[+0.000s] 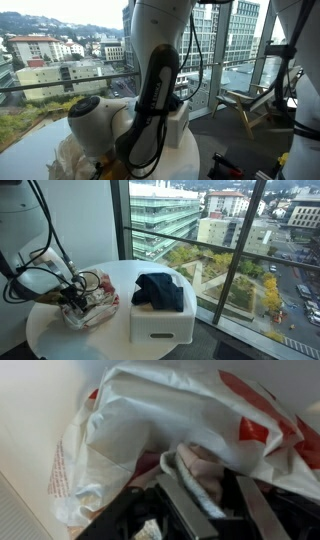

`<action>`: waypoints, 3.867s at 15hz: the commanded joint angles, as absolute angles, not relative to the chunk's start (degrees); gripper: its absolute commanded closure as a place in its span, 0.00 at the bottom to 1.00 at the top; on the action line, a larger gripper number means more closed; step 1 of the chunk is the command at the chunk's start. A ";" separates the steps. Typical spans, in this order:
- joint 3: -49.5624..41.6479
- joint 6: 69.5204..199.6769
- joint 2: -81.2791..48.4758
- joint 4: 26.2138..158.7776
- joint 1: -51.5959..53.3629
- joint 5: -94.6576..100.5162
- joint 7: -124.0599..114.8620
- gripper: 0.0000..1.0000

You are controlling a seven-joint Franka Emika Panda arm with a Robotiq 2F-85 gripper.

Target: Pick up all the items from the plastic bag and put them on the white basket

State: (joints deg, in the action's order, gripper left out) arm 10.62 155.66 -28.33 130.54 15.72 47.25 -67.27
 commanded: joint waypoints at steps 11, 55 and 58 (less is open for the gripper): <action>5.24 154.99 -9.26 130.03 16.27 50.52 -75.73 0.83; 13.59 159.32 -14.70 131.11 10.35 48.75 -89.88 0.00; 17.22 157.76 -21.11 129.88 9.31 40.26 -78.36 0.00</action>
